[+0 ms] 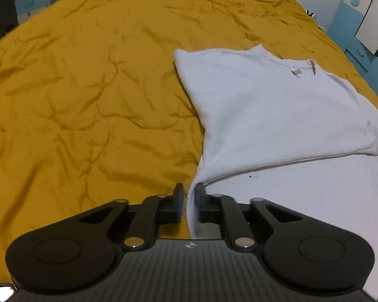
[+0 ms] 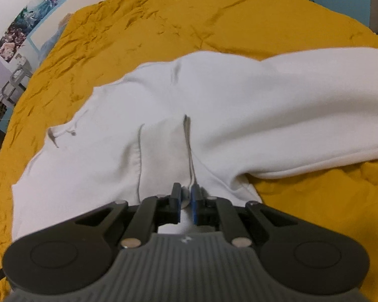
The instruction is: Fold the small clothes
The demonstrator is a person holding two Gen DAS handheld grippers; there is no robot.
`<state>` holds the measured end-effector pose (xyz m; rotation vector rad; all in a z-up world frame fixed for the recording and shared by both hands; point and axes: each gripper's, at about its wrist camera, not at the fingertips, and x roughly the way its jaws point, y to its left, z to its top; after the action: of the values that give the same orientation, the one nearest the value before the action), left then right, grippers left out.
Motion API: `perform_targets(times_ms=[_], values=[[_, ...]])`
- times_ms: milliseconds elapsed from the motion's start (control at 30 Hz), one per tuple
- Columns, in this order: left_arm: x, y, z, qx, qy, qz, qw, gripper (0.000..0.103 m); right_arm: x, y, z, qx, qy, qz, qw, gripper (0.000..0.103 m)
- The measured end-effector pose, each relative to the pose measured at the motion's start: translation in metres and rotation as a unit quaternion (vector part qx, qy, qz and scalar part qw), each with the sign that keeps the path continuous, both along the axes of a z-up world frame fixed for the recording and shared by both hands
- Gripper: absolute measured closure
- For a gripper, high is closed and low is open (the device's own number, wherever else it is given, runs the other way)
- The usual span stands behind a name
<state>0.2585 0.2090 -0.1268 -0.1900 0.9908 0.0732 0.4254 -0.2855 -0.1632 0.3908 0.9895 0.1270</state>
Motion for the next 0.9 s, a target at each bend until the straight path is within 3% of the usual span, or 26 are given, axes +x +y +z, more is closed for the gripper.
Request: perform_targets(times_ms=[67,133,267,367,567,700,900], values=[[-0.007,-0.003,0.014,0.008,-0.009,-0.007,0.9999,0.079,-0.007,-0.008,0.014,-0.008,-0.011,0.002,1.0,0.094],[-0.014,-0.008,0.03,0.011,-0.026,-0.016,0.9995,0.068,-0.016,-0.021,0.028,0.001,-0.02,0.005,1.0,0.085],[-0.016,-0.017,0.063,0.026,-0.065,-0.016,0.9974,0.062,-0.04,-0.055,0.059,-0.005,-0.039,0.007,0.999,0.078],[-0.008,-0.024,0.079,0.029,-0.09,0.001,0.9955,0.057,-0.059,-0.096,0.082,-0.007,-0.053,-0.008,0.999,0.065],[0.019,-0.031,0.076,0.008,-0.072,0.063,0.9954,0.053,-0.093,-0.221,0.114,0.015,-0.061,-0.114,0.991,0.048],[0.034,-0.042,0.064,-0.001,-0.06,0.068,0.9959,0.053,-0.112,-0.312,0.103,0.041,-0.045,-0.219,0.974,0.048],[0.046,-0.059,0.045,0.02,-0.032,0.068,0.9969,0.053,-0.126,-0.405,0.048,0.115,-0.011,-0.327,0.938,0.048]])
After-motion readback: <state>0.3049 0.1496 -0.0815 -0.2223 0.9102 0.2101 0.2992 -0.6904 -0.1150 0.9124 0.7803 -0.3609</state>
